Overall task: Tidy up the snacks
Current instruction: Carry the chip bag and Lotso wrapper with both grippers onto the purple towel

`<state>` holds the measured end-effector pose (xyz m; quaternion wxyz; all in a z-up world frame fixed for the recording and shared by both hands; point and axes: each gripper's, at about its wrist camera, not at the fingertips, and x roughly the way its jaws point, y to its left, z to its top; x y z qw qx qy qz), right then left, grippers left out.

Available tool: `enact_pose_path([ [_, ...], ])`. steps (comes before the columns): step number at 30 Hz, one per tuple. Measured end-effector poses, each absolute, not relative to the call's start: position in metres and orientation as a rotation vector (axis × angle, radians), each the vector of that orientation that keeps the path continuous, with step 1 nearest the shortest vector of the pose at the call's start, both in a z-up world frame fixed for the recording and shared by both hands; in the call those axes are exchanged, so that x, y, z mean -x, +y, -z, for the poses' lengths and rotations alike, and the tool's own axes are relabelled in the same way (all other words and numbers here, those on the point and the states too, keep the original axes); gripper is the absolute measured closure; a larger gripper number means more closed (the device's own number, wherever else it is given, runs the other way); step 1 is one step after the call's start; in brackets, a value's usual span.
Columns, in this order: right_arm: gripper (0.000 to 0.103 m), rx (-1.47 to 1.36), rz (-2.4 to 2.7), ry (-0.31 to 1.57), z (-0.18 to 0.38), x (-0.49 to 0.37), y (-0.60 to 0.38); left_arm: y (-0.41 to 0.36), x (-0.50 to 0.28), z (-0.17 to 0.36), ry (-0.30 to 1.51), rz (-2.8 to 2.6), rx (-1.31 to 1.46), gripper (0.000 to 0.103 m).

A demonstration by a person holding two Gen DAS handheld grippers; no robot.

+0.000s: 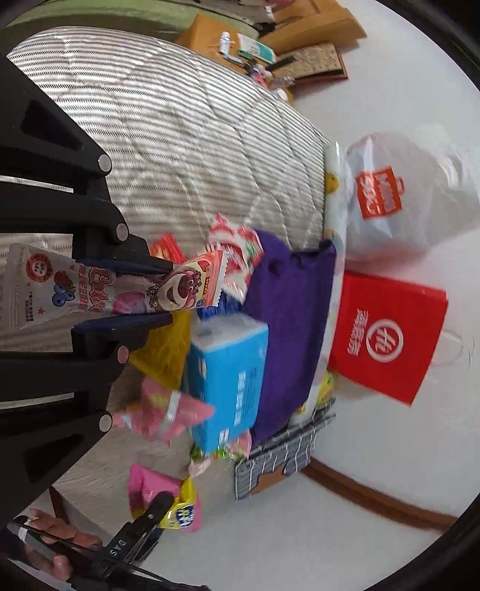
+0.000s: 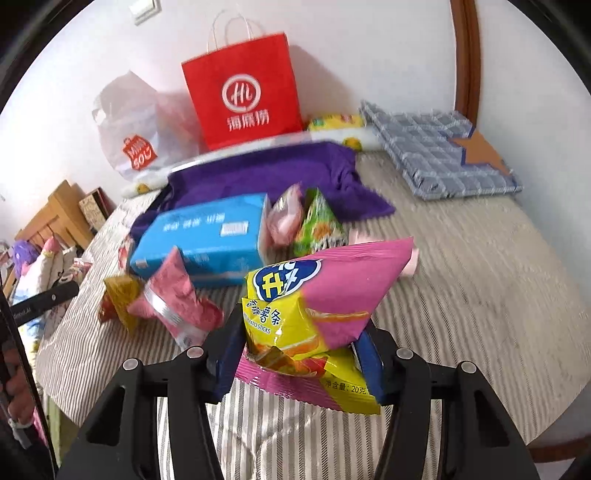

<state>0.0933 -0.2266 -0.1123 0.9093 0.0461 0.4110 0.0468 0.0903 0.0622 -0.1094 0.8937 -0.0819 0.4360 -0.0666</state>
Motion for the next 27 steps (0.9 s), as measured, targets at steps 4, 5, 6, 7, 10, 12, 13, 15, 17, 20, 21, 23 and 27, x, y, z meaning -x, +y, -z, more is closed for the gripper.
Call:
enact_pose_path([
  [4, 0.047, -0.130, -0.131, 0.845, 0.100, -0.102, -0.227, 0.044, -0.096, 0.100, 0.899, 0.180, 0.145, 0.083],
  [5, 0.047, -0.131, -0.141, 0.848, 0.097, -0.105, -0.225, 0.038, -0.099, 0.096, 0.895, 0.192, 0.136, 0.083],
  [6, 0.047, -0.127, -0.148, 0.846, 0.093, -0.109, -0.224, 0.033, -0.102, 0.094, 0.893, 0.197, 0.129, 0.083],
  [7, 0.047, -0.117, -0.147, 0.839, 0.089, -0.114, -0.221, 0.029, -0.104, 0.091, 0.891, 0.204, 0.121, 0.083],
  [10, 0.047, -0.077, -0.155, 0.813, 0.076, -0.126, -0.212, 0.017, -0.117, 0.082, 0.880, 0.225, 0.104, 0.083],
  [12, 0.047, -0.067, -0.168, 0.795, 0.068, -0.135, -0.207, 0.012, -0.127, 0.077, 0.872, 0.229, 0.091, 0.083],
  [13, 0.047, -0.066, -0.176, 0.787, 0.063, -0.142, -0.205, 0.009, -0.133, 0.074, 0.869, 0.229, 0.080, 0.083],
  [15, 0.047, -0.063, -0.193, 0.773, 0.055, -0.157, -0.202, 0.007, -0.146, 0.069, 0.862, 0.225, 0.064, 0.083],
  [17, 0.047, -0.050, -0.203, 0.758, 0.047, -0.171, -0.197, 0.006, -0.160, 0.064, 0.853, 0.222, 0.062, 0.083],
  [20, 0.047, -0.035, -0.213, 0.733, 0.036, -0.194, -0.192, 0.007, -0.185, 0.057, 0.838, 0.203, 0.051, 0.083],
  [21, 0.047, -0.033, -0.216, 0.726, 0.032, -0.205, -0.191, 0.007, -0.193, 0.055, 0.833, 0.194, 0.043, 0.083],
  [23, 0.047, -0.031, -0.217, 0.714, 0.028, -0.220, -0.191, 0.008, -0.209, 0.051, 0.825, 0.178, 0.033, 0.083],
  [27, 0.047, -0.013, -0.210, 0.693, 0.022, -0.253, -0.192, 0.011, -0.235, 0.044, 0.808, 0.150, 0.023, 0.083],
])
